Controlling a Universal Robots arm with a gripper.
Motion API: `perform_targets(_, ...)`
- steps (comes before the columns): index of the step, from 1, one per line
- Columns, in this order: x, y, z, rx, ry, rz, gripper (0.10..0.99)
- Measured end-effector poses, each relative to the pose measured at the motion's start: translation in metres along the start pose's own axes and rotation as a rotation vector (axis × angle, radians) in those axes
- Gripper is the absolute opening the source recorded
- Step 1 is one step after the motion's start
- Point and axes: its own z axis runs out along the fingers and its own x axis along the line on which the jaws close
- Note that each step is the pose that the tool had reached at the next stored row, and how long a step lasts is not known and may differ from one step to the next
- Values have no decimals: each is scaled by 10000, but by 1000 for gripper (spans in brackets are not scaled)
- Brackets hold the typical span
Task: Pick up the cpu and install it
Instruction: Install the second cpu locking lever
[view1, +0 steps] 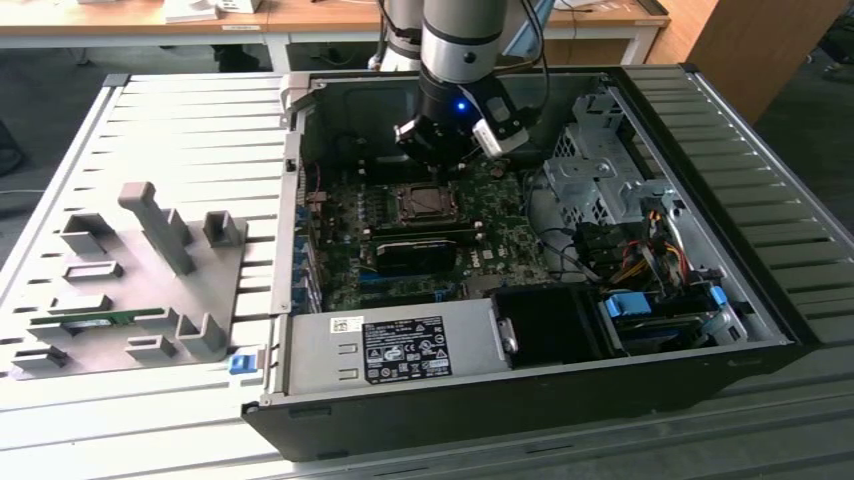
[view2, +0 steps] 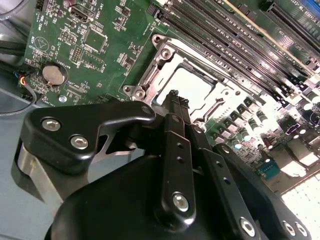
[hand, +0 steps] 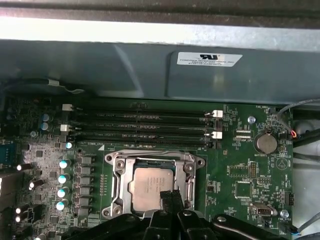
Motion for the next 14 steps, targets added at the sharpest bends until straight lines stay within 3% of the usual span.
perform_targets(10,0,-13,-1,1,0,0,106)
perform_targets(14,1,-49,-4,0,0,0,106)
